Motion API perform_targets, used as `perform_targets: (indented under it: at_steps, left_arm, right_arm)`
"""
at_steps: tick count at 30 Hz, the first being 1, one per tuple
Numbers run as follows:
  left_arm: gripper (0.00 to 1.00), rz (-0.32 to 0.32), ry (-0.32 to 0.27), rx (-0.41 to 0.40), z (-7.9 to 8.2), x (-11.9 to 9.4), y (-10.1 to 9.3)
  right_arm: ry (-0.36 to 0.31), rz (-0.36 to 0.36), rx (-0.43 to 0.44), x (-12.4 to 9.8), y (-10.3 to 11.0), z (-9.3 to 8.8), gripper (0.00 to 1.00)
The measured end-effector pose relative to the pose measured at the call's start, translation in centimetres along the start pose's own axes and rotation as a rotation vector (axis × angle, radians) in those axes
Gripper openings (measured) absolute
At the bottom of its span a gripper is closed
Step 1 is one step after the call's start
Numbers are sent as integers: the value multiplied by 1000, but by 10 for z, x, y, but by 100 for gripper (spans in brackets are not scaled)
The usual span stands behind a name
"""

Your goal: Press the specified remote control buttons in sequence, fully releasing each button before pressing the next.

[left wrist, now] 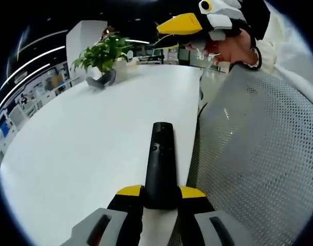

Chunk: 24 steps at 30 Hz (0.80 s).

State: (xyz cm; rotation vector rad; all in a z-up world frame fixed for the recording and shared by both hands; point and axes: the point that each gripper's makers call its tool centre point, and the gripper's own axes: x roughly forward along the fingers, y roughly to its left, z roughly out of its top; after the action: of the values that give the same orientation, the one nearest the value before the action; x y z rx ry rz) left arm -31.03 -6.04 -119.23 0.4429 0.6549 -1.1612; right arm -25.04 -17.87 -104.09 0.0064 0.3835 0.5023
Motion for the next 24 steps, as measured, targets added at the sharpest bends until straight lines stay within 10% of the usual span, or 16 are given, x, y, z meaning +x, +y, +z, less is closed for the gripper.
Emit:
perform_targets:
  at_steps: [4, 8, 12, 17, 24]
  left_arm:
    - [25, 4, 2, -3, 0, 1, 0]
    - [25, 6, 3, -3, 1, 1, 1]
    - [25, 10, 5, -12, 1, 1, 5]
    - [25, 19, 8, -18, 2, 0, 15]
    - [25, 33, 3, -18, 4, 1, 23]
  right_arm:
    - [-57, -100, 84, 5, -17, 3, 63]
    - [-43, -206, -31, 1, -30, 3, 39]
    - [-84, -154, -51, 2, -20, 7, 43]
    - [-51, -187, -130, -2, -25, 3, 14]
    - [29, 2, -13, -5, -4, -9, 0]
